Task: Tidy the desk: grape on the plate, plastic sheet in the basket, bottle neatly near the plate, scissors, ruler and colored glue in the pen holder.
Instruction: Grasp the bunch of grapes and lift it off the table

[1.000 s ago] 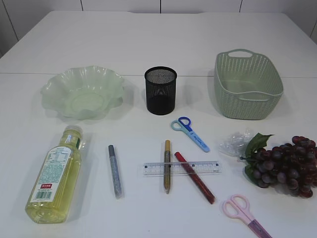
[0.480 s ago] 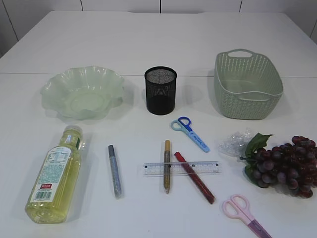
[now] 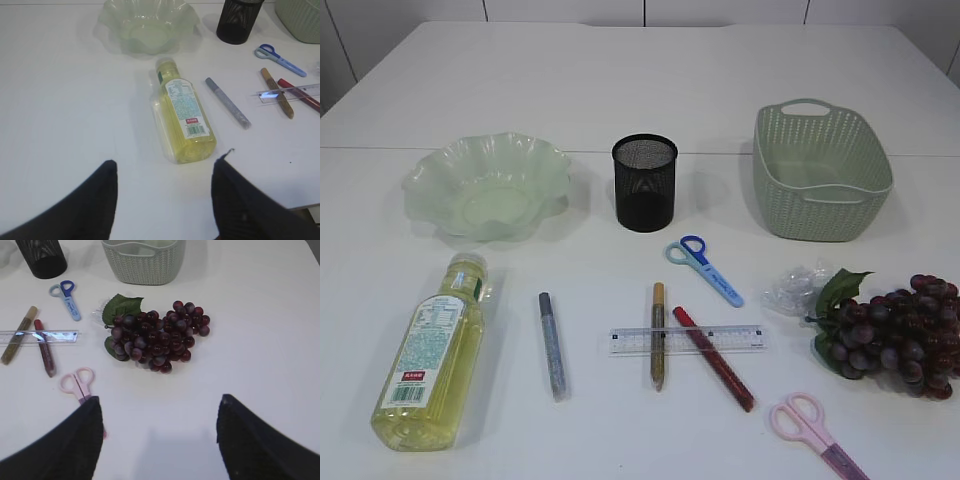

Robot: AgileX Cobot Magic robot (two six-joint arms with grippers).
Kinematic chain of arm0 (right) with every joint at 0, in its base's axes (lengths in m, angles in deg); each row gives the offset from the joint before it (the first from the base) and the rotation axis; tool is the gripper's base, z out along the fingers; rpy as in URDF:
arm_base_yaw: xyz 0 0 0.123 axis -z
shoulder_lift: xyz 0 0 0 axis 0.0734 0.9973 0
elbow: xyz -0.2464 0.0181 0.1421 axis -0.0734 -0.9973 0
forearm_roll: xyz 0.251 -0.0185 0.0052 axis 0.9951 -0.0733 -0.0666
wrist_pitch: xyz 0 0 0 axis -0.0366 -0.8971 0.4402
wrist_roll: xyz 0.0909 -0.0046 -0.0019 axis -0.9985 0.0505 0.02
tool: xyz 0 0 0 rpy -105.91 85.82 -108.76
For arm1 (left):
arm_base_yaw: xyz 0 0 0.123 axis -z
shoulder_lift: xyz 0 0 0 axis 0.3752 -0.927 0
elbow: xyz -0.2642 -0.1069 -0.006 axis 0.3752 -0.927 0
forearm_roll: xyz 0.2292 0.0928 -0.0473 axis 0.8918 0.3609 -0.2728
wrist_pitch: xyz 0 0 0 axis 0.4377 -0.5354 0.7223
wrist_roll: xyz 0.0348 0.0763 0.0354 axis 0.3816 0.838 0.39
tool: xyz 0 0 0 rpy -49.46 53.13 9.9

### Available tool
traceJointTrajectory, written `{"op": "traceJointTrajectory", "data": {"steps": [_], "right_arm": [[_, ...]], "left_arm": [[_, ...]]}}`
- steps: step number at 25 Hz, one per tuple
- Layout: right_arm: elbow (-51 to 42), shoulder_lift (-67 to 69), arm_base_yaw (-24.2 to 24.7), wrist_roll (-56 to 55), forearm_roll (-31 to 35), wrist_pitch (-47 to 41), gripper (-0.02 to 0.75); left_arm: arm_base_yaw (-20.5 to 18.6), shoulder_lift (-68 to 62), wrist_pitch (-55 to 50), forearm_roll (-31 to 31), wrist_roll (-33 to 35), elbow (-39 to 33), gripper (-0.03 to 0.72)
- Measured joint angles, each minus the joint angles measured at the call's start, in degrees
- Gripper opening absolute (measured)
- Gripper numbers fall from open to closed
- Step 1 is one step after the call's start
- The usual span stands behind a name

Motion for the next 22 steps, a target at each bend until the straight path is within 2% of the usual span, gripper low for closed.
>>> {"op": "traceJointTrajectory", "data": {"steps": [11, 22], "right_arm": [[1.1, 0.5, 0.0, -1.8, 0.2, 1.6, 0.552], [2.8, 22.9, 0.0, -1.8, 0.2, 8.1, 0.519]], "left_arm": [[0.0, -0.9, 0.6, 0.2, 0.0, 0.0, 0.435], [0.0, -6.0, 0.9, 0.3, 0.0, 0.0, 0.435]]}}
